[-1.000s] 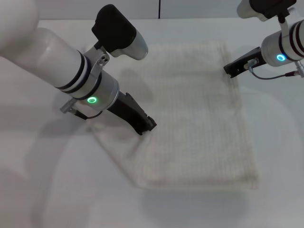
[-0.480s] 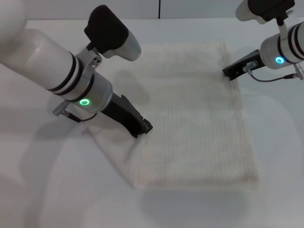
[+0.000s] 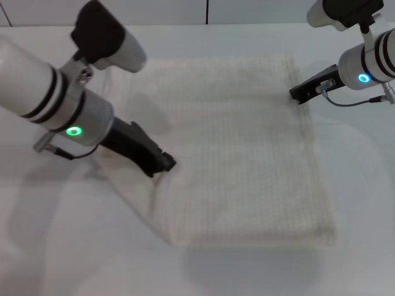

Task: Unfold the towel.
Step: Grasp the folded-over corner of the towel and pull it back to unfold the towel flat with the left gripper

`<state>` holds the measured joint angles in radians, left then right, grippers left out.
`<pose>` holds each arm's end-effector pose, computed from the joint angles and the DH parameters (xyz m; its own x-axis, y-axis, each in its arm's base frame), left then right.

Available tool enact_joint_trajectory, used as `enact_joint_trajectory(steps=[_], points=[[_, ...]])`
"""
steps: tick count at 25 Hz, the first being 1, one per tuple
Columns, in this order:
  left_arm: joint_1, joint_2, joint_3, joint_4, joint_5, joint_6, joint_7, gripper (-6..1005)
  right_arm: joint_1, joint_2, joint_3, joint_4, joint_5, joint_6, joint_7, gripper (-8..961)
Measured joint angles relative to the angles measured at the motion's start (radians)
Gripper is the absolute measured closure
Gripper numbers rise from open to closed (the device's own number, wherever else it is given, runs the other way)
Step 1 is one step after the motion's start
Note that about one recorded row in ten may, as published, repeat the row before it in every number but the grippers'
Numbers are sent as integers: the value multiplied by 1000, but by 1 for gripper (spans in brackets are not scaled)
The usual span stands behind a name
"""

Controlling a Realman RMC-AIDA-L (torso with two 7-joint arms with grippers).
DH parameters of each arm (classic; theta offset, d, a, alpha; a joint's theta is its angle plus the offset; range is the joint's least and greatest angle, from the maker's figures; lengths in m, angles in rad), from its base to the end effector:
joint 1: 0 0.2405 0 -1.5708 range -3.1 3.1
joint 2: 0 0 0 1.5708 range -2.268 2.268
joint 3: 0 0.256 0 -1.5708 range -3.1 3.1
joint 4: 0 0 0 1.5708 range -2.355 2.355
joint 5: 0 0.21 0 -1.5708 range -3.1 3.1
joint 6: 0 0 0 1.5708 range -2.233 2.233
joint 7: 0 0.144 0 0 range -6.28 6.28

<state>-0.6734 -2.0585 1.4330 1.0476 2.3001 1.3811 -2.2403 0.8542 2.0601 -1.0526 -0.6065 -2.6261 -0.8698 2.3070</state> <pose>-0.1778 0.3611 -0.0463 0.8687 0.4719 -0.1503 0.4433 -0.8762 -0.1890 0.2423 0.4434 -0.0230 0.7306 -0.6798 -0.0644 -0.5707 -0.5560 -0.6042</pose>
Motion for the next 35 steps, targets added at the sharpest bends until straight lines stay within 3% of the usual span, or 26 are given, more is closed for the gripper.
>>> enact_joint_trajectory(steps=[2, 3, 14, 22, 35], points=[[0, 0, 0, 0, 0, 0, 0, 964, -1, 0, 0, -2, 0, 0, 0, 953], [31, -1, -61, 30, 1, 52, 33, 964, -1, 0, 0, -2, 0, 0, 0, 953], [99, 4, -247, 73, 2, 226, 162, 963, -1, -5, 0, -5, 0, 0, 0, 953], [121, 17, -290, 74, 3, 337, 240, 962, -1, -7, 0, -3, 0, 0, 0, 954], [150, 47, -320, 60, 2, 359, 254, 961, -7, -8, 0, -4, 0, 0, 0, 954]])
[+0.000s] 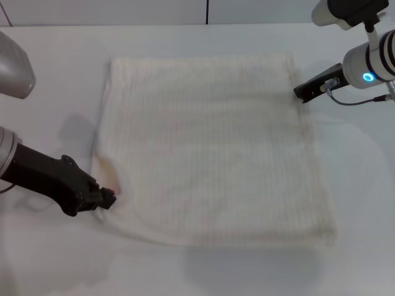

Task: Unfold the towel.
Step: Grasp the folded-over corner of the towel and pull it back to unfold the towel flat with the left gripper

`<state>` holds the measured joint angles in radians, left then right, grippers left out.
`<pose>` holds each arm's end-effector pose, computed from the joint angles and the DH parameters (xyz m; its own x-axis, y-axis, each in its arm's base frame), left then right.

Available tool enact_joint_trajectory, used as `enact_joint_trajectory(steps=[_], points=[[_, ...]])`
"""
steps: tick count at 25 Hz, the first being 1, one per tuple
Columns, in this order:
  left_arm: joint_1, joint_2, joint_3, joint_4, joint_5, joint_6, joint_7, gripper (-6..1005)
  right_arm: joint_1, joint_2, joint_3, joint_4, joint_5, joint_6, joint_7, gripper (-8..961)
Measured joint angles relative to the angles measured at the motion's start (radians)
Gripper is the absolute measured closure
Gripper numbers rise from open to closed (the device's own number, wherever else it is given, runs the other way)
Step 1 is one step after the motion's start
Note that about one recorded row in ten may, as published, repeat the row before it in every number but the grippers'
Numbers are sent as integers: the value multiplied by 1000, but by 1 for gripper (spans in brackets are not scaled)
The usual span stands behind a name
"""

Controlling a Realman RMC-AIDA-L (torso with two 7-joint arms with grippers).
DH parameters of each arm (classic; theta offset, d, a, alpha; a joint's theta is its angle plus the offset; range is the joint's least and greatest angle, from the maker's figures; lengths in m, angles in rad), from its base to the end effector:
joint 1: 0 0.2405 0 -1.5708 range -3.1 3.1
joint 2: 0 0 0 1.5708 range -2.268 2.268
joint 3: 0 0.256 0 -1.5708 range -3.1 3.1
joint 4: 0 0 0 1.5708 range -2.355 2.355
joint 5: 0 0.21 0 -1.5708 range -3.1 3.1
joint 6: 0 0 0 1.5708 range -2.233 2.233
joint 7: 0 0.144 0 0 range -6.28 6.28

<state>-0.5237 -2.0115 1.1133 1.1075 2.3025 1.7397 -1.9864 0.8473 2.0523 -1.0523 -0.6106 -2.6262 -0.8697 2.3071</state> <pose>-0.2383 0.3198 0.0234 0.8541 0.5074 -0.1147 0.5051 -0.8616 -0.0506 0.2459 0.4439 -0.0183 0.7282 -0.6821 -0.0667 -0.5698 -0.5485 -0.6120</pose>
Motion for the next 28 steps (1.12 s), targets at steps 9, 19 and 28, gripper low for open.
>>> enact_joint_trajectory(steps=[9, 19, 28], points=[[15, 1, 0, 0, 0, 26, 11, 960, -1, 1, 0, 0, 0, 0, 0, 954], [30, 0, -9, -1, 0, 48, 47, 959, -1, 2, 0, 0, 0, 0, 0, 954], [30, 0, -10, -13, 0, 52, 60, 957, 0, 2, 0, -2, 0, 0, 1, 954]])
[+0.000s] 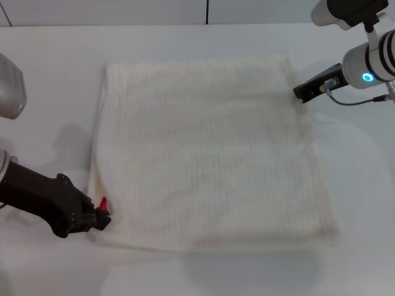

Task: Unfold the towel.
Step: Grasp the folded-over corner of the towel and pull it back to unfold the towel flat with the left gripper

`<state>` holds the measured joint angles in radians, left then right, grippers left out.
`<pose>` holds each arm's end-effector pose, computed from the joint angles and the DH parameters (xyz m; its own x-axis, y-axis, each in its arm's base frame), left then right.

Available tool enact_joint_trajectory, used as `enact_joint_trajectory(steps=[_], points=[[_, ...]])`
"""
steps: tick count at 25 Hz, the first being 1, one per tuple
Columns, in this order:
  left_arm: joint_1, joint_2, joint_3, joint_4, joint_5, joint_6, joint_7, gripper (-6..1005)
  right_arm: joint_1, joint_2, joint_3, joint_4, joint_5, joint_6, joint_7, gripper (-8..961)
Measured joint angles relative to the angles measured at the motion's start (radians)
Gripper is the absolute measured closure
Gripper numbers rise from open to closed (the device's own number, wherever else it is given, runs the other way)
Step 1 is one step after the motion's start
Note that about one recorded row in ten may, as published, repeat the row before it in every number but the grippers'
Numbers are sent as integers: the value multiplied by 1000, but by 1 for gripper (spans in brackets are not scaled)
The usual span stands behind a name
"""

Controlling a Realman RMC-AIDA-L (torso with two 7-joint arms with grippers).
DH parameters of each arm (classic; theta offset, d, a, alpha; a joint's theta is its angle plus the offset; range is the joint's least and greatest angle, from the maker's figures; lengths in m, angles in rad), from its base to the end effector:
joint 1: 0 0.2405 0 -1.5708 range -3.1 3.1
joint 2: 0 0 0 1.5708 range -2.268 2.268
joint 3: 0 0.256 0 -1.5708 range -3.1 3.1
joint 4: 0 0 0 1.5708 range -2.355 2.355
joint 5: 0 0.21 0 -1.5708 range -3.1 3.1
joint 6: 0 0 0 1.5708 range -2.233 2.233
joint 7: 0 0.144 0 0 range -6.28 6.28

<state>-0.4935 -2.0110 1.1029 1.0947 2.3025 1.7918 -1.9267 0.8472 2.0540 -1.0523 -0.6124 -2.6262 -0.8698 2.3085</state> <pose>-0.2489 0.3046 0.0238 0.8600 0.4937 -0.1290 0.4986 -0.8668 0.0068 0.2453 0.4439 -0.0189 0.7282 -0.6820 -0.0682 -0.5708 -0.5484 -0.6112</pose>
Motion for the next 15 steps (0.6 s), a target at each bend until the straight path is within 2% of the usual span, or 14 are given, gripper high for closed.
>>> enact_joint_trajectory(steps=[5, 13, 15], points=[[2, 3, -9, -1, 0, 3, -6, 920, 1, 0, 0, 0, 0, -2, 3, 954], [7, 10, -68, -1, 10, 21, 4, 737, 4, 0, 0, -3, 0, -4, 5, 954], [9, 13, -97, 1, 10, 22, 12, 658, 4, 0, 0, -10, 0, -6, 6, 954]])
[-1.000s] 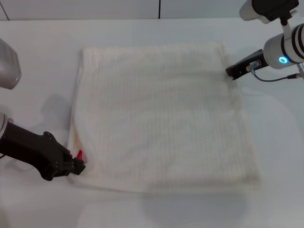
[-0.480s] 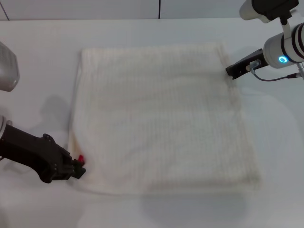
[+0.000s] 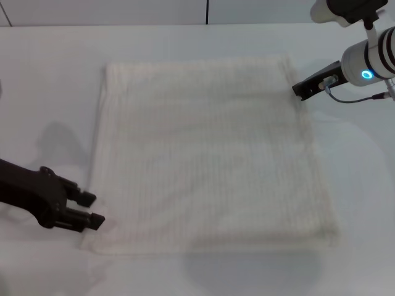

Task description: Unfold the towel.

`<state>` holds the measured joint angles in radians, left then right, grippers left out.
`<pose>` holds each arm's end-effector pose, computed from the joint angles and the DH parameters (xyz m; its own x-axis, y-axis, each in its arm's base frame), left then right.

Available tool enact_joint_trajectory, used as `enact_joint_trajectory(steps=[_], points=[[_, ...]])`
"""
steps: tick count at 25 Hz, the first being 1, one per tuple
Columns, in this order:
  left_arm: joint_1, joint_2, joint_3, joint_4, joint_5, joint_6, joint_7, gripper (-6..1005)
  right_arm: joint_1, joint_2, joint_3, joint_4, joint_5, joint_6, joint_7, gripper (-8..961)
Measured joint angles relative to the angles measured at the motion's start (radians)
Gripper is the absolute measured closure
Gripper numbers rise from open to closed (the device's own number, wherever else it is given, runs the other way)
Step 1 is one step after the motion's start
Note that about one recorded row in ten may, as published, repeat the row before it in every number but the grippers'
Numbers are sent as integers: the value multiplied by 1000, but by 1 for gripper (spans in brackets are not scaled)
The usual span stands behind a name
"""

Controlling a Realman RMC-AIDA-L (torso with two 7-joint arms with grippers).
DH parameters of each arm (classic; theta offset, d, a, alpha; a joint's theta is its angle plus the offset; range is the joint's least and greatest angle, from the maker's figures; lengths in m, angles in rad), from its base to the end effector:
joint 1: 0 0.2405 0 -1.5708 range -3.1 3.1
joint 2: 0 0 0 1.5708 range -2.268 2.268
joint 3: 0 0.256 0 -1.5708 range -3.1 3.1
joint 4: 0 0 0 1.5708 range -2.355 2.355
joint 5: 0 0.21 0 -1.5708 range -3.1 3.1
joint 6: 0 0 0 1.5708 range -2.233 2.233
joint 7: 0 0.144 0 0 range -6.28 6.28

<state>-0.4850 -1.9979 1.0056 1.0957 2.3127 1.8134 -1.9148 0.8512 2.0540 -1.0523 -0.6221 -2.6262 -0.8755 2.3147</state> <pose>-0.2585 0.3063 0.0422 0.8414 0.5349 -0.0769 0.5340 -0.8448 -0.0326 0.2416 0.4457 -0.0175 0.7310 -0.6784 -0.0730 -0.5705 -0.5489 -0.6109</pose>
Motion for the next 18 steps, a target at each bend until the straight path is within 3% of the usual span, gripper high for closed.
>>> enact_joint_trajectory(steps=[5, 7, 10, 15, 16, 18], points=[[1, -21, -137, 9, -17, -9, 71, 464, -18, 4, -1, -44, 38, -5, -2, 954], [1, -47, -264, -2, -53, -24, 148, 396, -43, 7, -5, -78, 86, -5, -17, 954], [10, -57, -394, -67, -158, -33, 260, 292, -86, 16, -2, -122, 207, 16, -87, 954], [55, -41, -542, -282, -395, -31, 465, 292, -167, 19, 0, -137, 604, 83, -352, 954], [55, -41, -542, -282, -395, -31, 465, 292, -181, 19, 0, -128, 710, 92, -437, 954], [94, -45, -618, -425, -538, -29, 655, 292, -198, 20, 0, -99, 908, 104, -597, 954]])
